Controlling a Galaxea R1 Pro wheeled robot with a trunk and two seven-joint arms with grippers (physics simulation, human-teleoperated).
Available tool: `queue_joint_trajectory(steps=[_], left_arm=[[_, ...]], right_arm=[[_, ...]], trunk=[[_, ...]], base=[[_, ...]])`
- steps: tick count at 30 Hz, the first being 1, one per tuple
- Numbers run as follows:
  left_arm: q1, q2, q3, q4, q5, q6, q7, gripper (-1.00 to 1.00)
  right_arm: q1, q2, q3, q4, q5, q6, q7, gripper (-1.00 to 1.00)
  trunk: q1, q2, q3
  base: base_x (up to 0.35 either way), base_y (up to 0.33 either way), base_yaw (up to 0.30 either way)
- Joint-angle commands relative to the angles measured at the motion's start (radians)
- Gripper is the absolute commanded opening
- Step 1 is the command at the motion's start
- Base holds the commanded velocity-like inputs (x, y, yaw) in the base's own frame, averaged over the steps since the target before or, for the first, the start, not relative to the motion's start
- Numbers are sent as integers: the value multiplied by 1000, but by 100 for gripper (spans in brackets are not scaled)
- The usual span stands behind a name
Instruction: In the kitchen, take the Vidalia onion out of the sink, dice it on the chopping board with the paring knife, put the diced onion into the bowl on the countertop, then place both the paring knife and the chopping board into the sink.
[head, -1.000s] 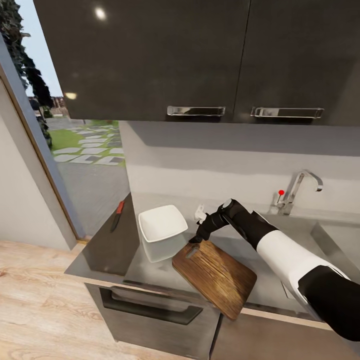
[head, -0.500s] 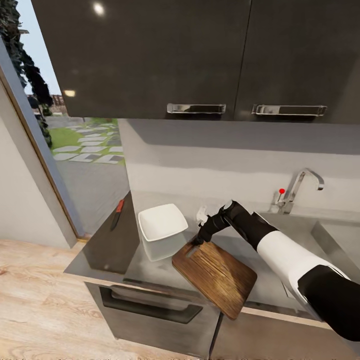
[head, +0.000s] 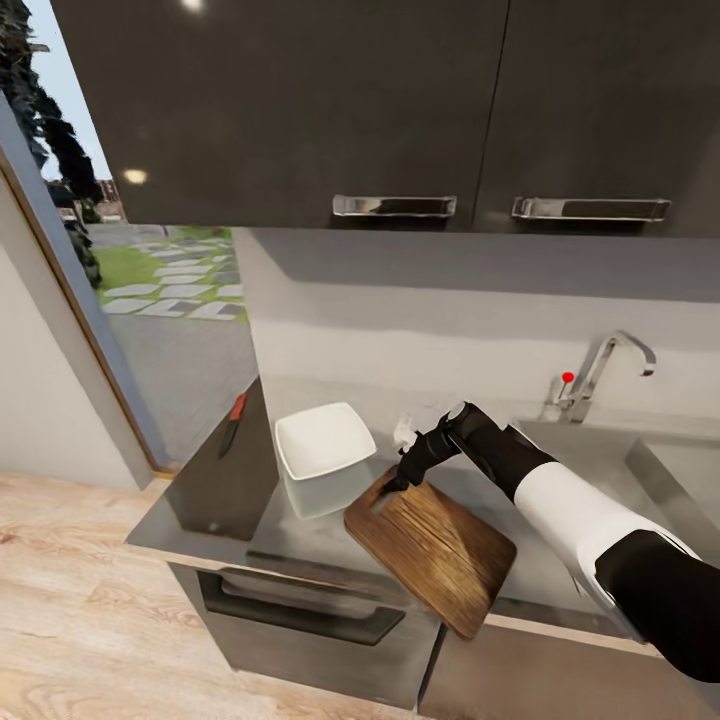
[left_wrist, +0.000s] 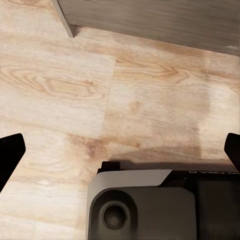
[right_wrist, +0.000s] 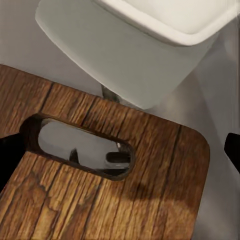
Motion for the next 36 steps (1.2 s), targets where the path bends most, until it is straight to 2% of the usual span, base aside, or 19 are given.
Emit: queue_joint_trajectory(steps=[1,7,19,27,36], left_arm=[[0,-1,2,0,1,-3,0,100],[0,-1,1,0,0,-3,0,100],[-1,-1,1,0,0,-3,0,100],[-1,-1,1,0,0,-3,0,100],[0,-1,1,0,0,-3,0,100]], right_arm=[[-1,-1,3,-3,4,5,3,100],[-1,-1,3,-2,4,5,2,100],[-1,0,3,-2,4,5,2,100],[-1,1,4,-1,37,0,-3,100],[-1,4,6,-1,46,-16,-2,100]], trunk=[[0,-1,-3],[0,-1,-9],[0,-1,-10],[0,-1,-10],[0,-1,-10]], base=[[174,0,0],[175,-27,0],[13,-2,0],[0,0,0],[0,0,0]])
